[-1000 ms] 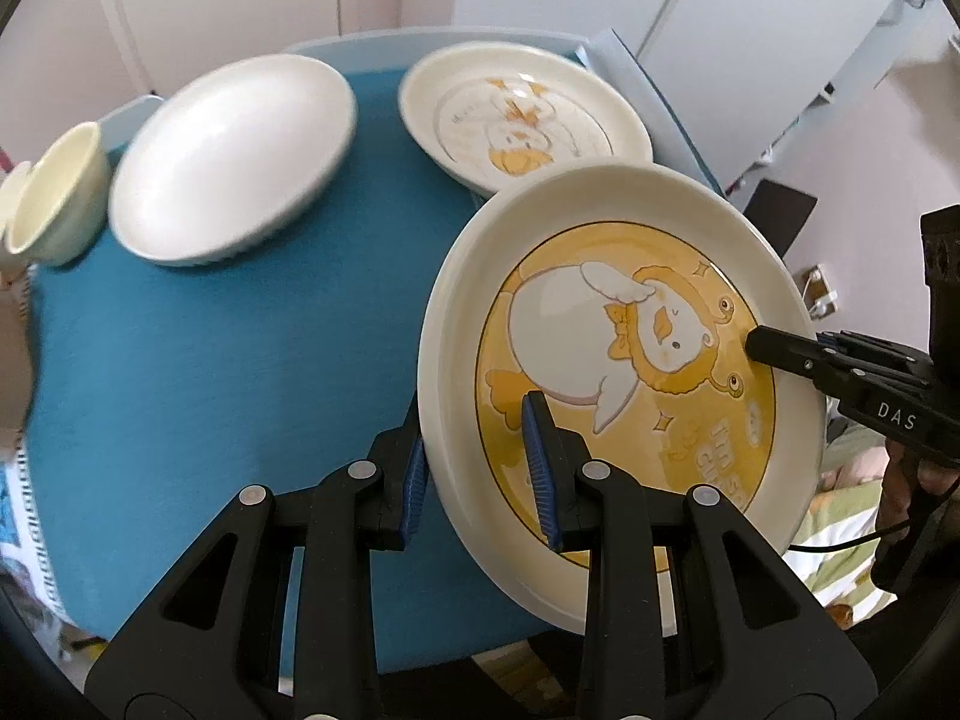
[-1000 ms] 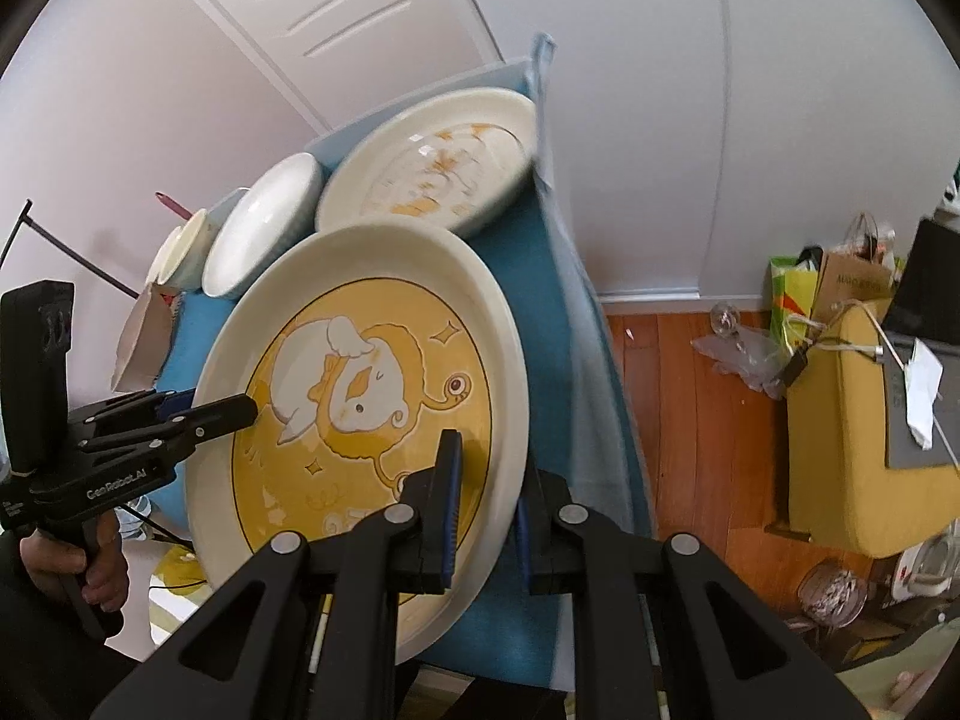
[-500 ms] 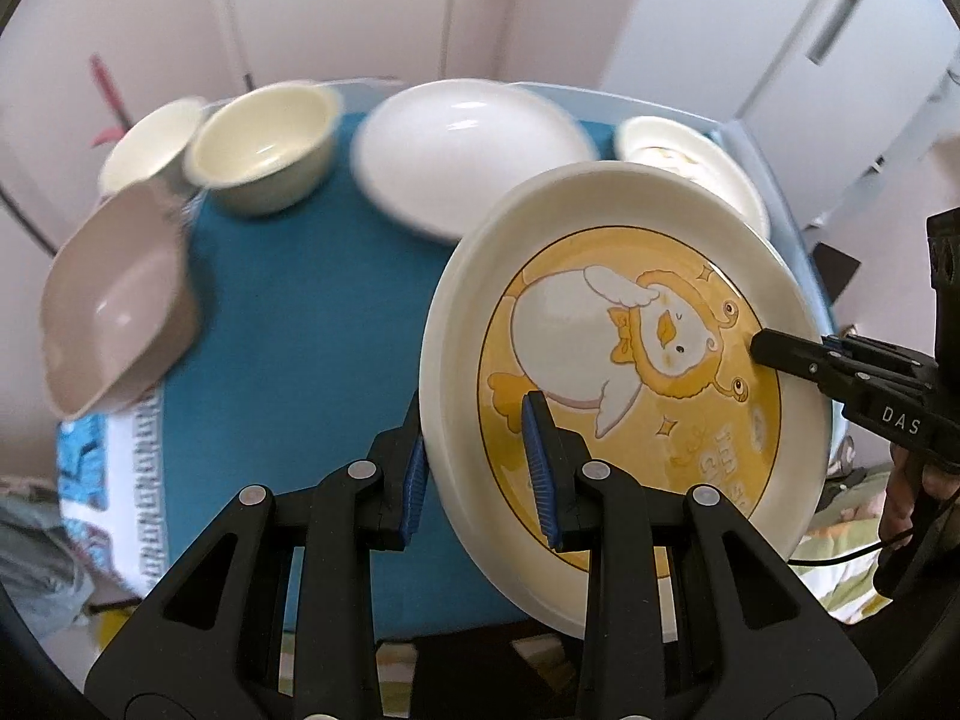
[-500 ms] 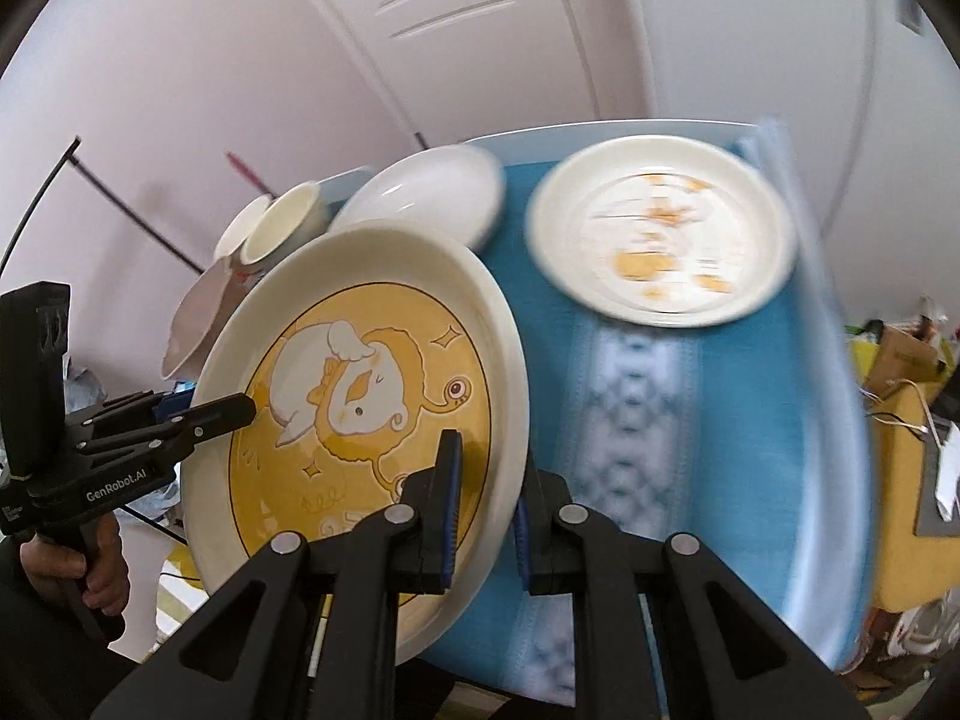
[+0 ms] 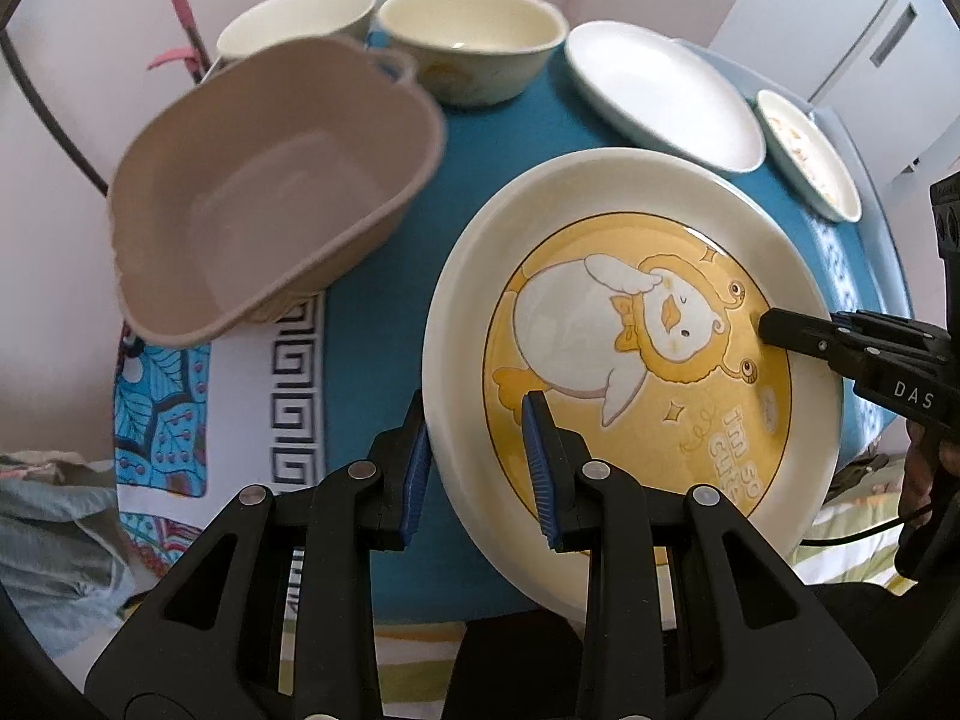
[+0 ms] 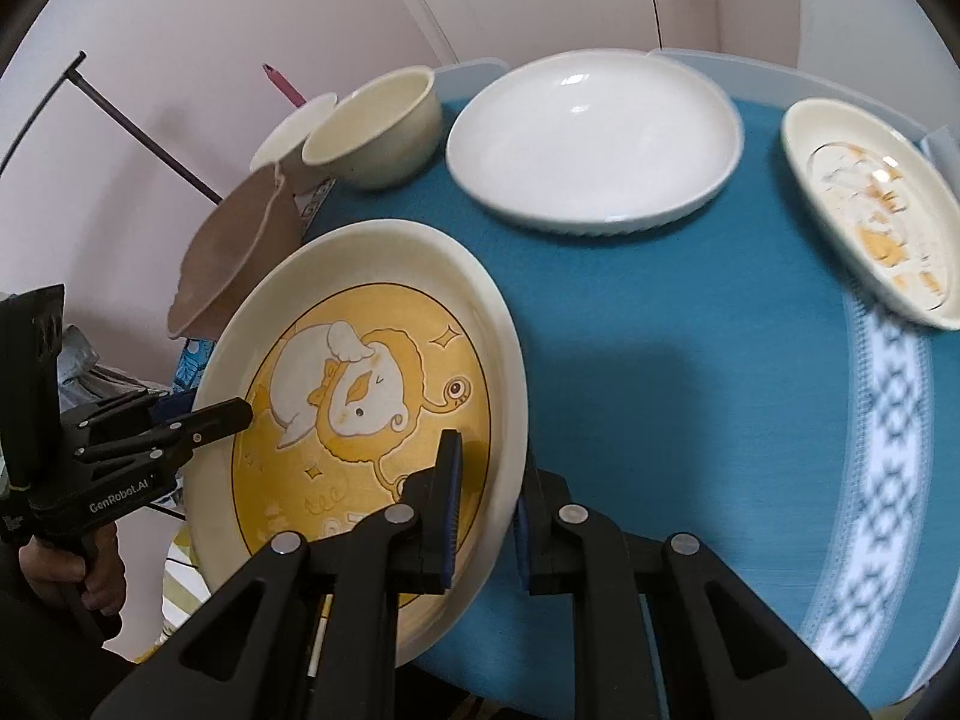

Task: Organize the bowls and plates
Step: 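Lift the yellow plate with both grippers and carry it beside the pink basin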

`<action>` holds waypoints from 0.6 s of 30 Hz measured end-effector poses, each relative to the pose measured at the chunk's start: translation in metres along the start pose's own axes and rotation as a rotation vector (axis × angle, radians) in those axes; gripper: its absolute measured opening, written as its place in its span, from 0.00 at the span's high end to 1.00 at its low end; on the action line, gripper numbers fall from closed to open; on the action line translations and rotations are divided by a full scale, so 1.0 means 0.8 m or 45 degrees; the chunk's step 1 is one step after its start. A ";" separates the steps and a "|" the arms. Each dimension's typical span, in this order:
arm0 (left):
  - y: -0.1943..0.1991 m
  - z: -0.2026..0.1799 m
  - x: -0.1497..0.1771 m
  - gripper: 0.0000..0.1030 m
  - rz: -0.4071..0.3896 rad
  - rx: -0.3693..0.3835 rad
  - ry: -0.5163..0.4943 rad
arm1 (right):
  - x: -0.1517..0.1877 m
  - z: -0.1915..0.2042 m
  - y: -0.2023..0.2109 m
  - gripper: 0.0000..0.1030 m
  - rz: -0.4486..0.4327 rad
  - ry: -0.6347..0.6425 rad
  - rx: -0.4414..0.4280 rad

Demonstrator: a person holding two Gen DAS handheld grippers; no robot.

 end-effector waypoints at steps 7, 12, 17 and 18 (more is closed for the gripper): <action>-0.008 0.019 0.010 0.74 -0.011 0.008 0.001 | 0.004 0.003 -0.020 0.86 0.004 -0.007 0.012; -0.008 0.014 0.002 0.74 -0.030 0.019 -0.007 | 0.009 -0.005 -0.026 0.86 0.003 -0.057 -0.027; -0.007 0.015 0.005 0.74 -0.023 0.022 0.007 | 0.009 -0.002 -0.024 0.84 0.015 -0.046 -0.025; -0.008 0.014 0.004 0.74 -0.018 0.021 0.005 | 0.009 -0.005 -0.022 0.84 0.015 -0.049 -0.026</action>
Point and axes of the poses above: each gripper's, at about its wrist camera, not at the fingertips, and y roughly against the way its jaws point, z to its left, x to its underside, the point moved 9 cm from there along -y, roughly the way its jaws point, and after that the axes turned 10 degrees about -x, right-handed, at the moved point
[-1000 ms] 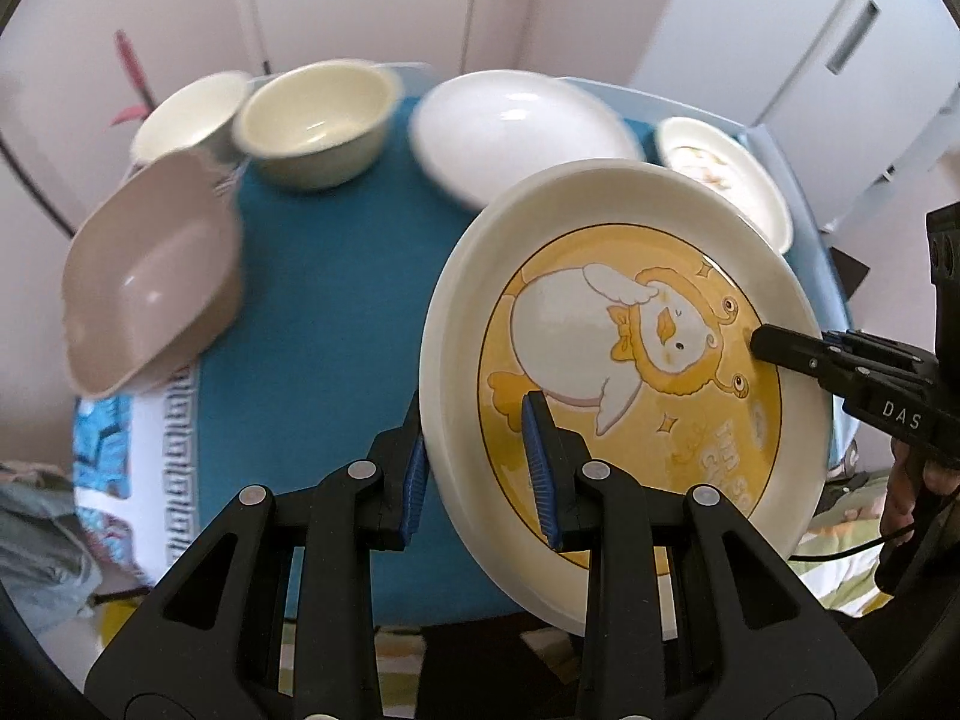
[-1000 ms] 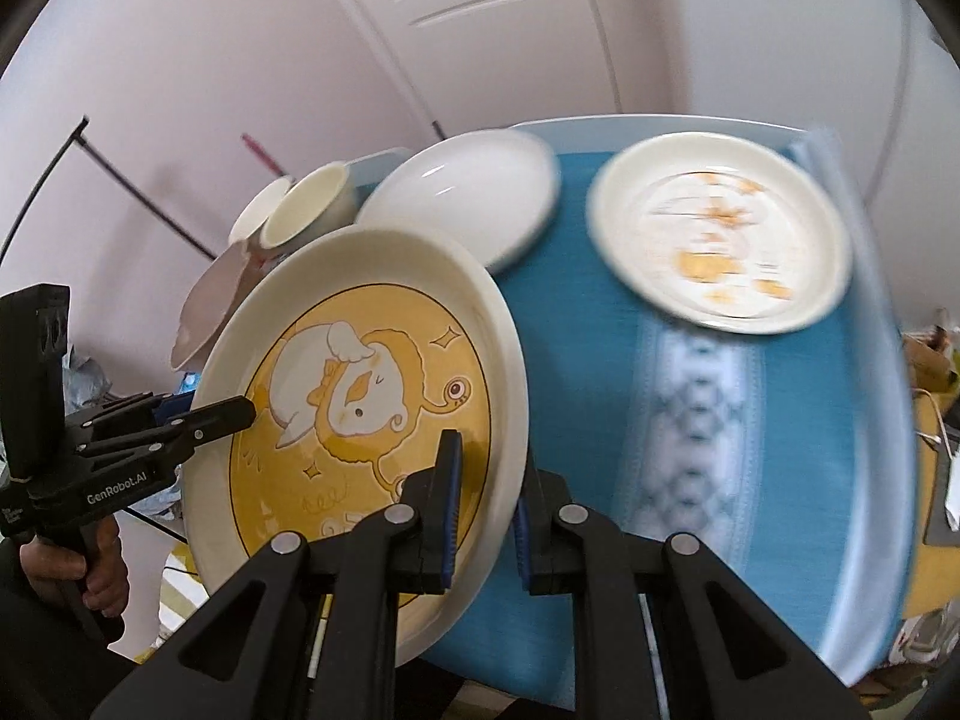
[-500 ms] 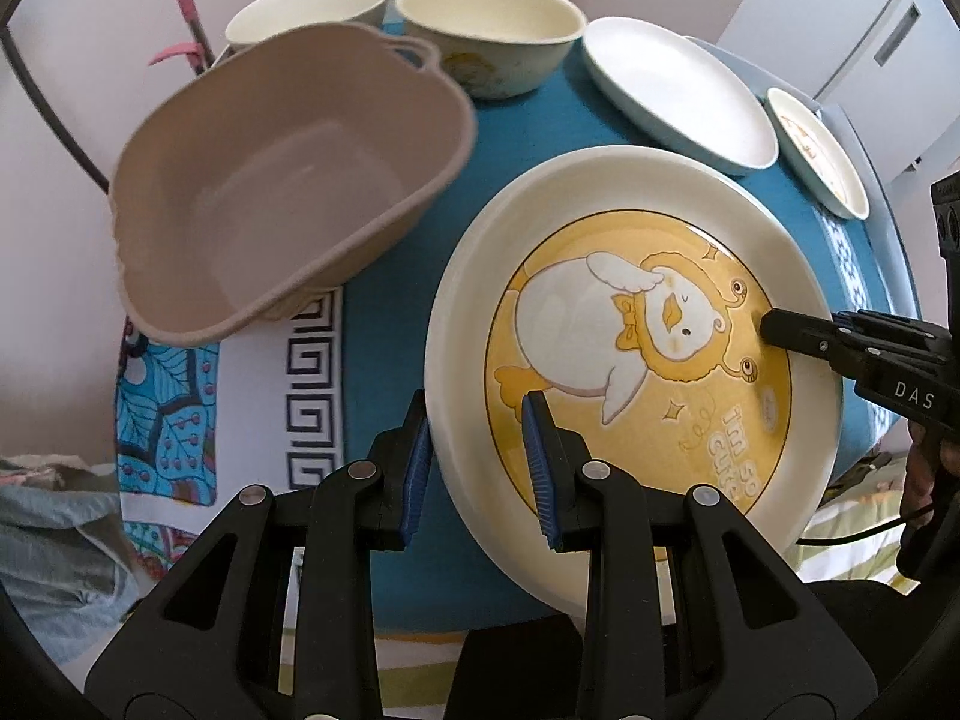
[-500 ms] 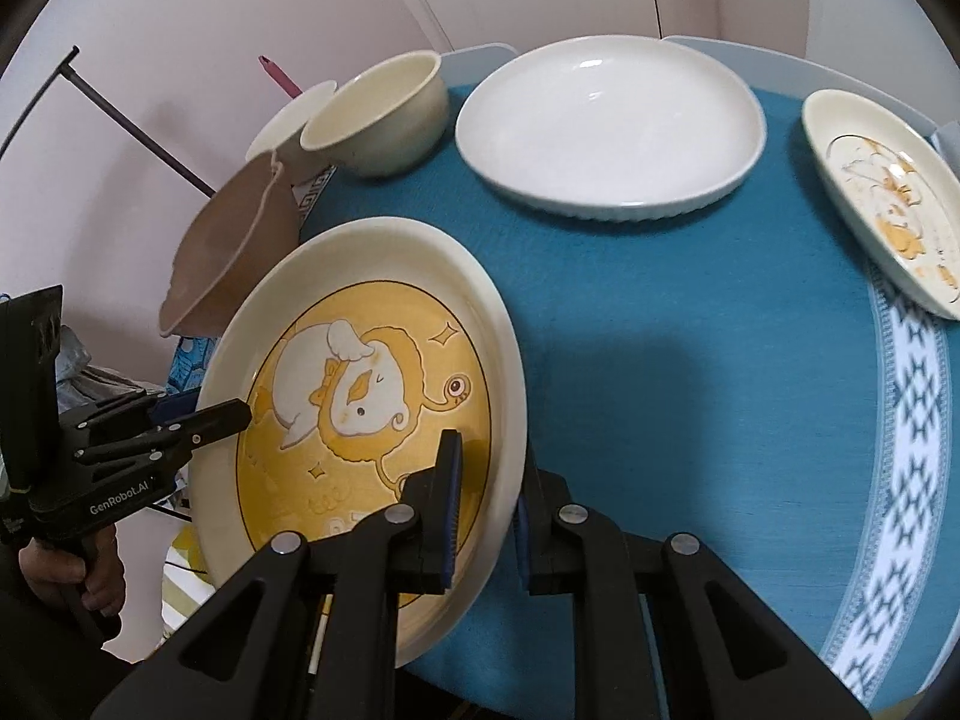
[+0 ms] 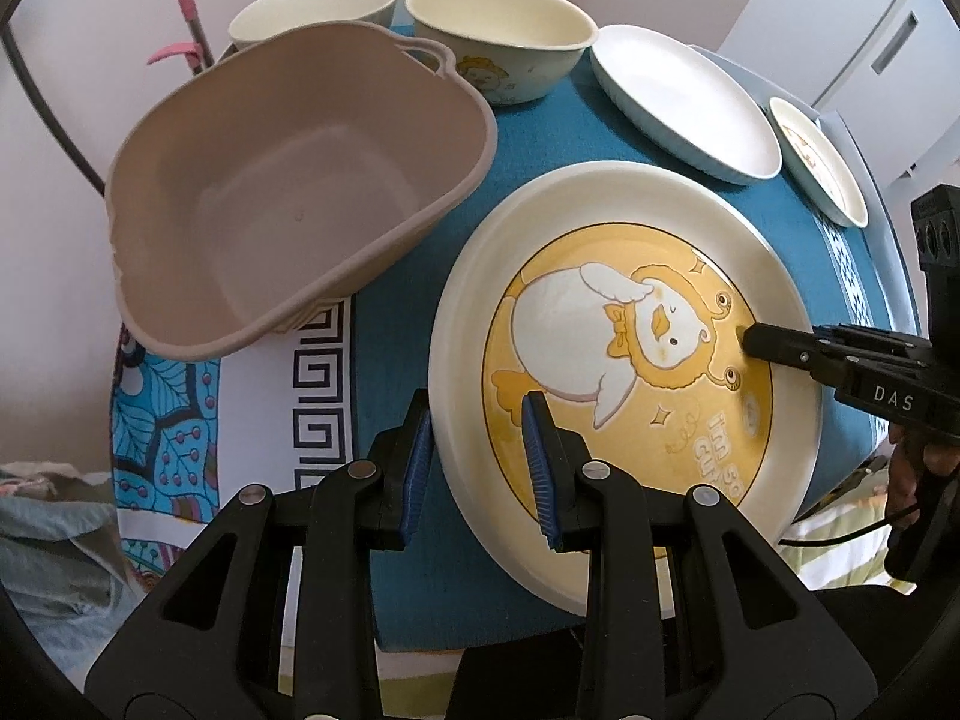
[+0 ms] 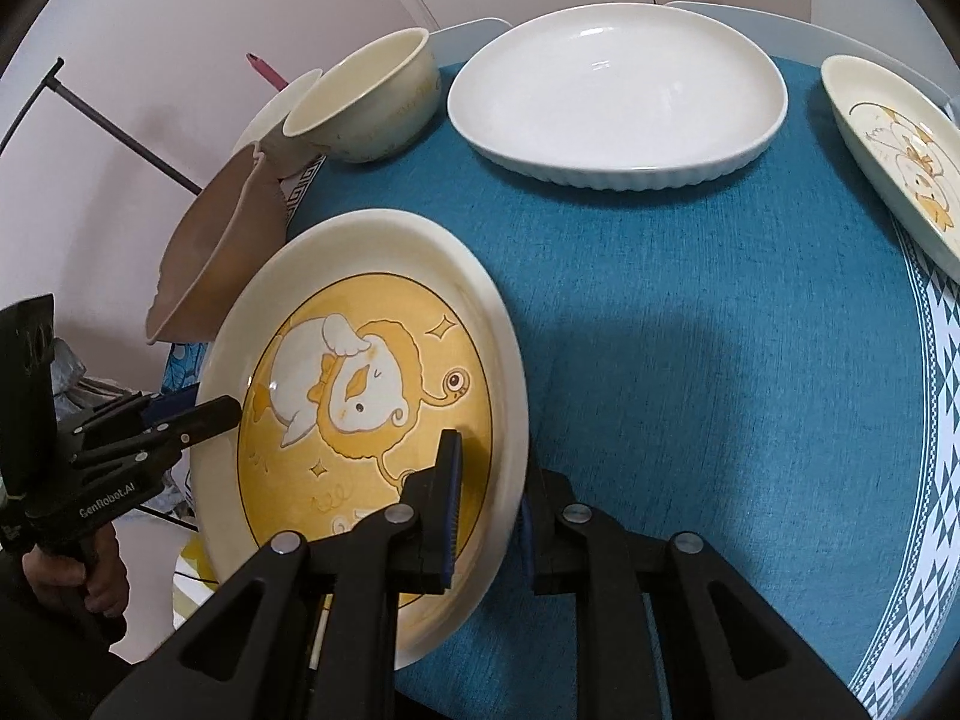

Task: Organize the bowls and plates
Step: 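Lift the yellow plate with both grippers and carry it beside the pink basin, then lower the yellow plate onto the cloth and open both grippers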

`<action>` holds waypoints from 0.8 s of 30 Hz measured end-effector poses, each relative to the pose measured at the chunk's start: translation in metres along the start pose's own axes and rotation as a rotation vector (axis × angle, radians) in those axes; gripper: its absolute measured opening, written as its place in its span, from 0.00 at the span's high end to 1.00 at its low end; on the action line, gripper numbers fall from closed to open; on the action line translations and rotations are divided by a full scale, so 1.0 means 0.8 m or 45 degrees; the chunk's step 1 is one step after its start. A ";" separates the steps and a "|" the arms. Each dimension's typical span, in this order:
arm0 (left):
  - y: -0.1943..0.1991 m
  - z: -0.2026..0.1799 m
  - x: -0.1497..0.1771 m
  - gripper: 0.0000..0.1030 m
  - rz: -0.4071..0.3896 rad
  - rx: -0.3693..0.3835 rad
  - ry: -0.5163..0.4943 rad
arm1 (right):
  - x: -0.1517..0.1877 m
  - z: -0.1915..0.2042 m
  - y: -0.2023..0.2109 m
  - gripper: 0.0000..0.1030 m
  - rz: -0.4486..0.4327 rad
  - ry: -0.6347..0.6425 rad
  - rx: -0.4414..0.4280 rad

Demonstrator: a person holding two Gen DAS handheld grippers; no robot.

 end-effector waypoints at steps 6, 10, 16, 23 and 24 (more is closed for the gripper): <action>-0.005 -0.009 -0.005 0.73 0.006 -0.044 -0.024 | -0.002 0.000 -0.004 0.84 0.017 0.004 0.002; -0.009 -0.013 -0.003 0.73 0.010 -0.073 -0.051 | -0.002 0.000 -0.002 0.84 0.013 0.014 0.003; -0.009 -0.015 -0.004 0.52 0.009 -0.106 -0.062 | -0.002 -0.002 0.003 0.84 -0.003 0.015 0.024; 0.005 -0.023 -0.007 0.26 -0.029 -0.137 -0.076 | -0.003 0.000 0.018 0.13 -0.064 0.038 0.056; 0.009 -0.023 -0.007 0.26 -0.032 -0.133 -0.072 | -0.004 0.002 0.025 0.13 -0.075 0.049 0.074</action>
Point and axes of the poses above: each gripper's, at about its wrist camera, not at the fingertips, and y roughly against the way its jaws point, z to its left, x to its underside, the point moved 9 cm from there along -y, roughly the way its jaws point, and after that the axes turned 10 degrees about -x, right-handed, at the moved point
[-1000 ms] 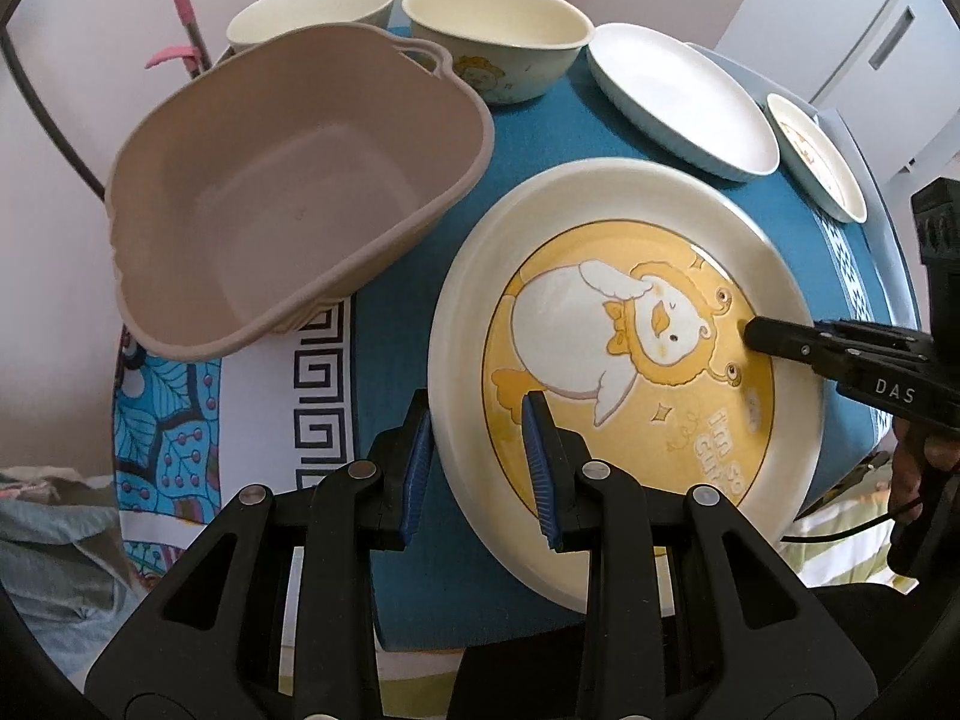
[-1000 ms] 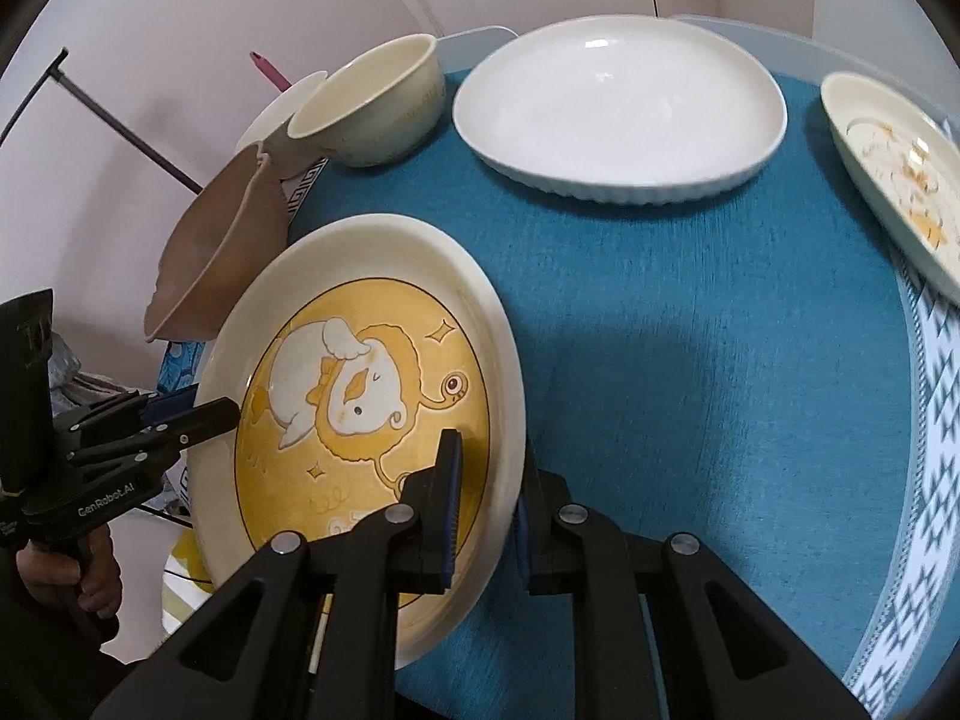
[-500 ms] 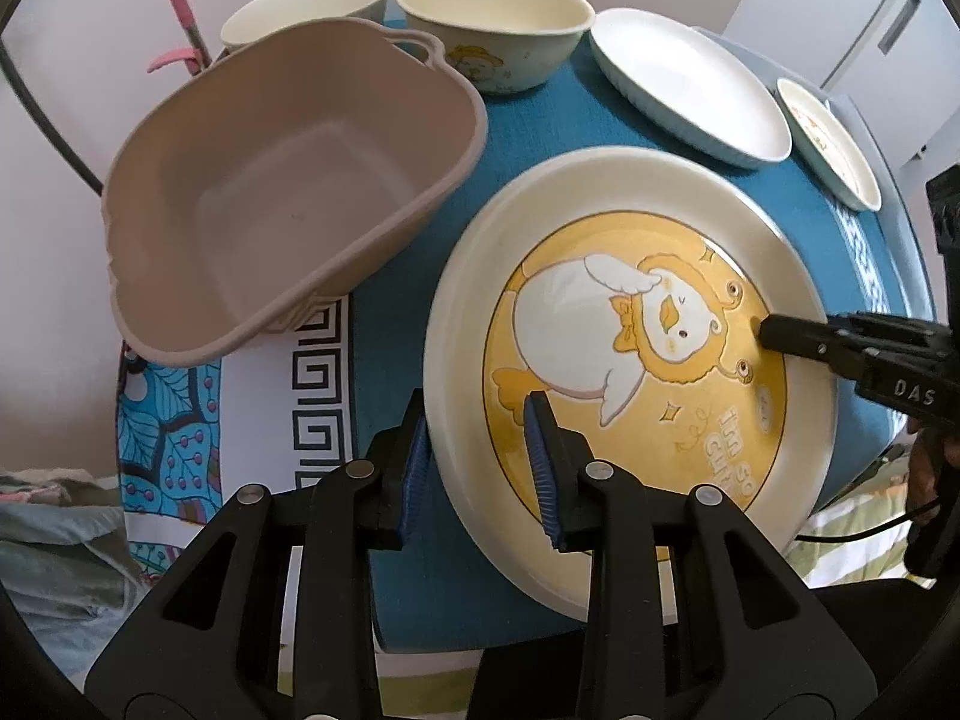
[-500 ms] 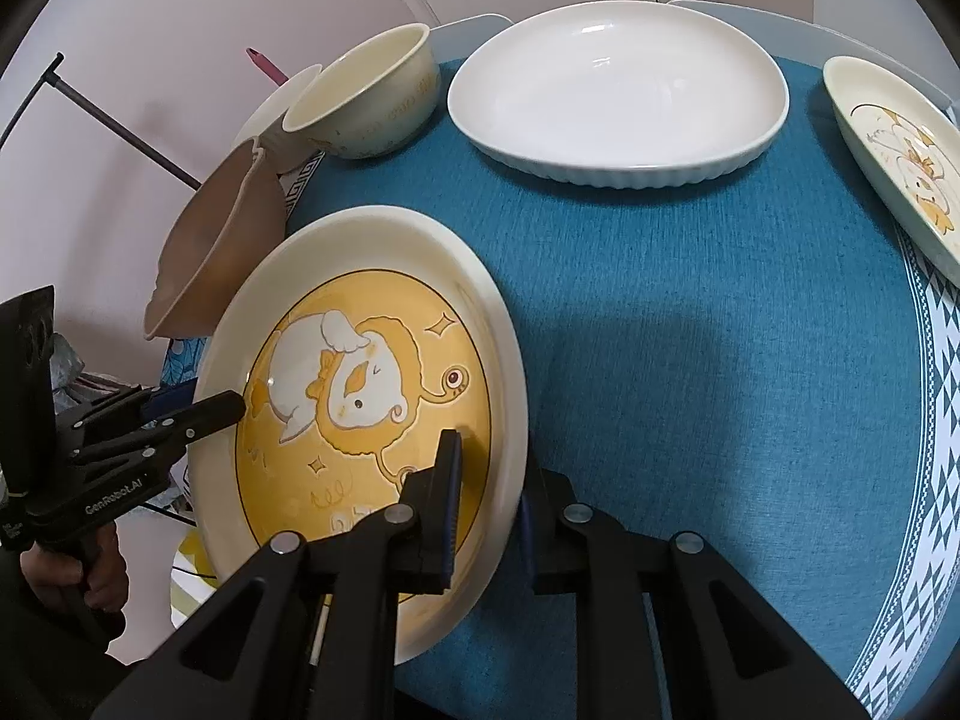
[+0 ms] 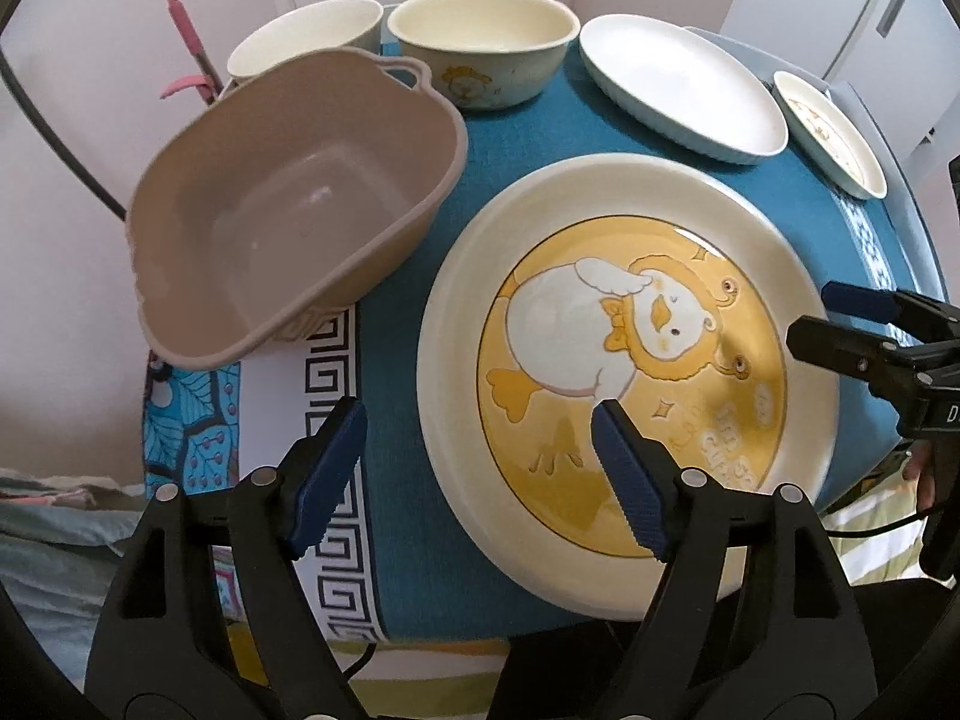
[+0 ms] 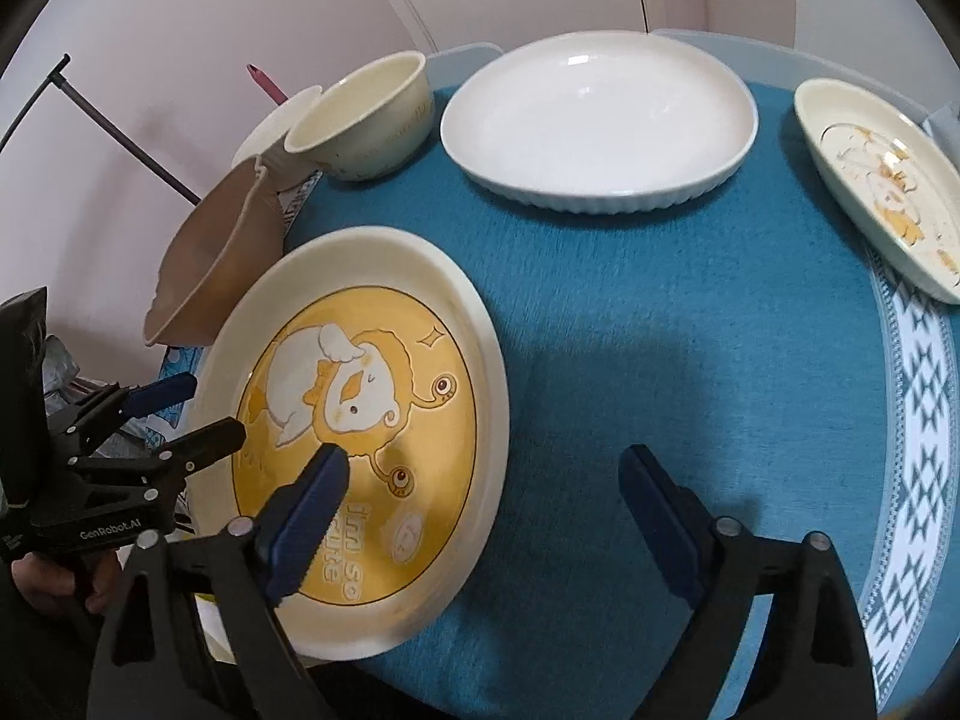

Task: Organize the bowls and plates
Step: 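Lower the yellow plate onto the cloth and open both grippers, then move both grippers to the plain white plate and clamp its rim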

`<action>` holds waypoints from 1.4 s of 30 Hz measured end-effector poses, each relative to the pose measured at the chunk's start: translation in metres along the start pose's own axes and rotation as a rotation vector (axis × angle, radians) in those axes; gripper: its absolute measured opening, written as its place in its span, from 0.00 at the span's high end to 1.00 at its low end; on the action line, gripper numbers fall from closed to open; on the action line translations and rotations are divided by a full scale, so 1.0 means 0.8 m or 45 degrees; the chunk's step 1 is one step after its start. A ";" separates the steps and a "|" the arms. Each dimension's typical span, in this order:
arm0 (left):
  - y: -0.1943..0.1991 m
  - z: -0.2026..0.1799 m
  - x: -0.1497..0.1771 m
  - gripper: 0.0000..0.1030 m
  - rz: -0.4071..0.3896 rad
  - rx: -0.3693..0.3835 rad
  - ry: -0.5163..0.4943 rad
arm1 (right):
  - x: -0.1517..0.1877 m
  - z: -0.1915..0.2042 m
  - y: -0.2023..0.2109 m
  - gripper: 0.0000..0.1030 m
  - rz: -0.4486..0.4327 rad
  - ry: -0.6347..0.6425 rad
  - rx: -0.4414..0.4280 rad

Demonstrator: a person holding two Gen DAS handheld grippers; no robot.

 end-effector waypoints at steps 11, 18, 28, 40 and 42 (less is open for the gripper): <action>0.160 0.020 -0.083 0.00 -0.426 0.018 0.115 | -0.071 0.043 0.108 0.12 -0.236 0.170 0.056; 0.183 0.000 -0.142 0.00 -0.441 0.117 0.168 | -0.137 0.056 0.183 0.12 -0.306 0.262 0.066; 0.137 -0.039 -0.171 0.00 -0.283 0.192 0.383 | -0.224 -0.014 0.175 0.12 -0.168 0.392 0.115; 0.002 -0.101 -0.193 0.10 -0.025 0.105 0.636 | -0.255 -0.128 0.041 0.22 0.255 0.488 -0.149; -0.026 -0.108 -0.192 0.23 0.038 0.114 0.658 | -0.251 -0.140 0.019 0.31 0.326 0.503 -0.164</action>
Point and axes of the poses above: each gripper's, at about its wrist camera, not at the fingertips, and y roughly against the way its jaws point, z to its left, x to its underside, the point moved 9 cm from there along -y, roughly the way its jaws point, and after that the axes turned 10 degrees about -x, right-handed, at the moved point
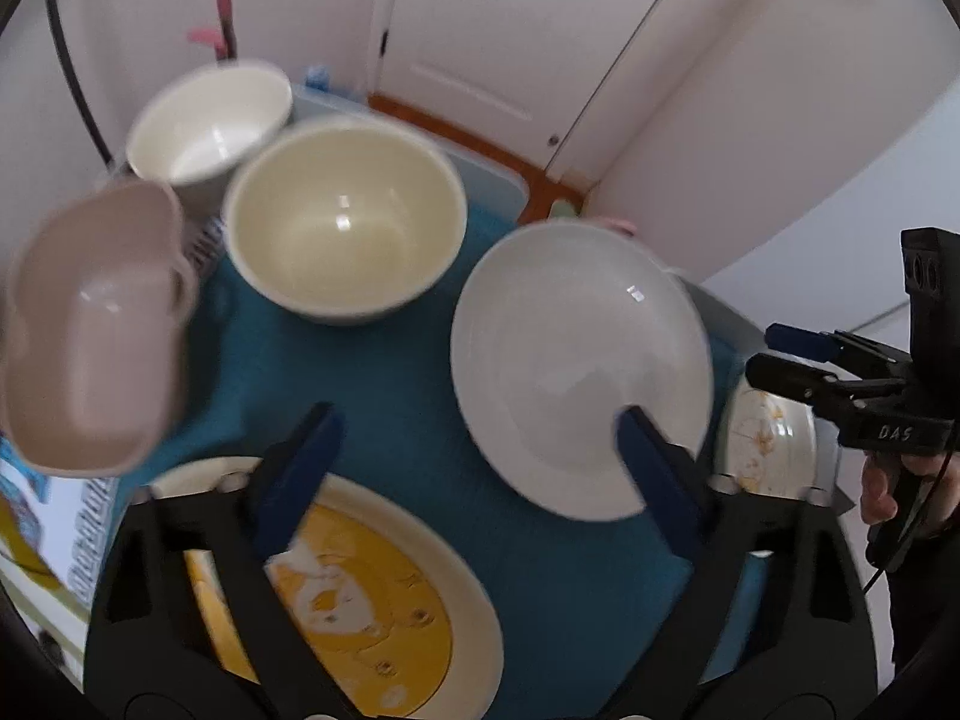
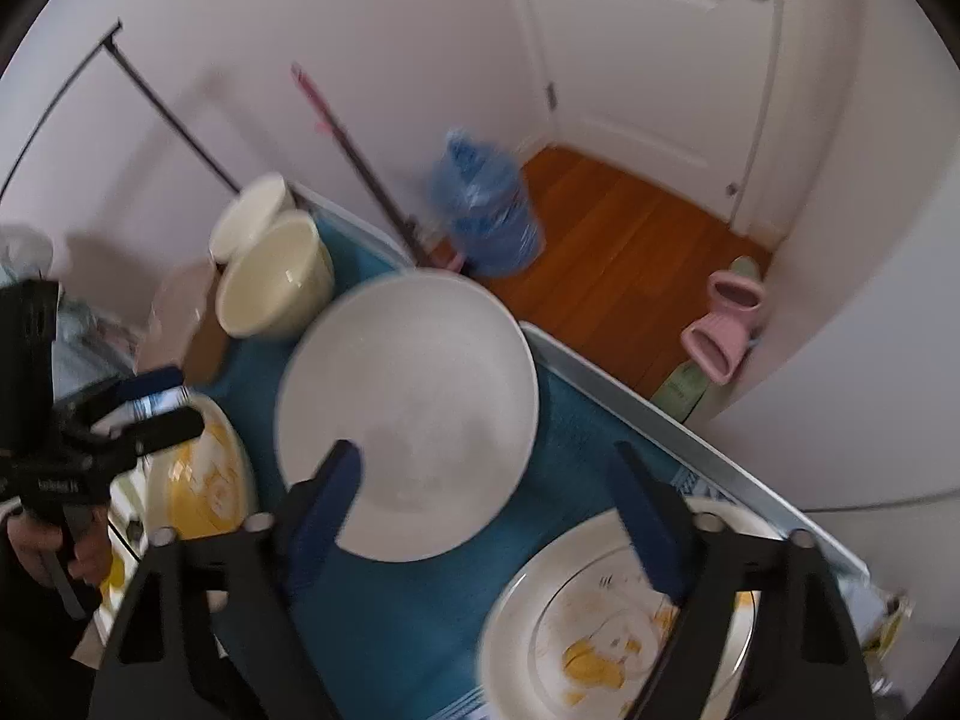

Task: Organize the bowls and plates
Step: 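Move both grippers to the plain white plate and clamp its rim, then lift the white plate with both grippers and carry it over the yellow plate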

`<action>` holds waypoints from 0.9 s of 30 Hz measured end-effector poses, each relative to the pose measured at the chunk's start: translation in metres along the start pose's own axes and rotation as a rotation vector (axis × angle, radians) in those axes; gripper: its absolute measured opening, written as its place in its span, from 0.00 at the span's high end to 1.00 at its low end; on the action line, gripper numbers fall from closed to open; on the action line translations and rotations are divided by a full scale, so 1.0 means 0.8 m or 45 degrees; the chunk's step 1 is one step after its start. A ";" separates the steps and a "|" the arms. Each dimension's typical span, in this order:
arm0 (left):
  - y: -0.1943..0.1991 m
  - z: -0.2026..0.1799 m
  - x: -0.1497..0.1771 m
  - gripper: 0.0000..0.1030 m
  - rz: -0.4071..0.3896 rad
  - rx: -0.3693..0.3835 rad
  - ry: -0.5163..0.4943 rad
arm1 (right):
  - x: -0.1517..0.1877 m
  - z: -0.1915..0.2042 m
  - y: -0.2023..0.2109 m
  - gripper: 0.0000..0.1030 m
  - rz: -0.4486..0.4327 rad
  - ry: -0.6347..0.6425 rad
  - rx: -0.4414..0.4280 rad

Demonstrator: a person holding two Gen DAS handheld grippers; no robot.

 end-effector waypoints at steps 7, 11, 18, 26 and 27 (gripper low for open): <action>-0.050 -0.006 0.008 0.35 0.093 -0.019 -0.010 | 0.010 -0.020 -0.051 0.49 0.112 -0.008 -0.093; -0.059 -0.010 0.008 0.41 0.102 -0.024 -0.030 | 0.012 -0.024 -0.061 0.64 0.126 -0.016 -0.119; -0.070 -0.012 0.012 0.65 0.116 -0.040 -0.073 | 0.011 -0.029 -0.072 0.75 0.112 -0.042 -0.154; -0.063 -0.023 0.013 0.80 0.094 -0.077 -0.110 | 0.011 -0.034 -0.076 0.84 0.107 -0.051 -0.148; -0.061 -0.026 0.014 0.80 0.087 -0.093 -0.122 | 0.010 -0.033 -0.076 0.84 0.105 -0.049 -0.146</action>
Point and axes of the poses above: each gripper's, at about its wrist camera, not at the fingertips, and y roughly against the way its jaws point, z to its left, x to its underside, the point moved 9 cm from there along -y, roughly the way its jaws point, and after that the axes turned 10 degrees about -x, right-handed, at the moved point
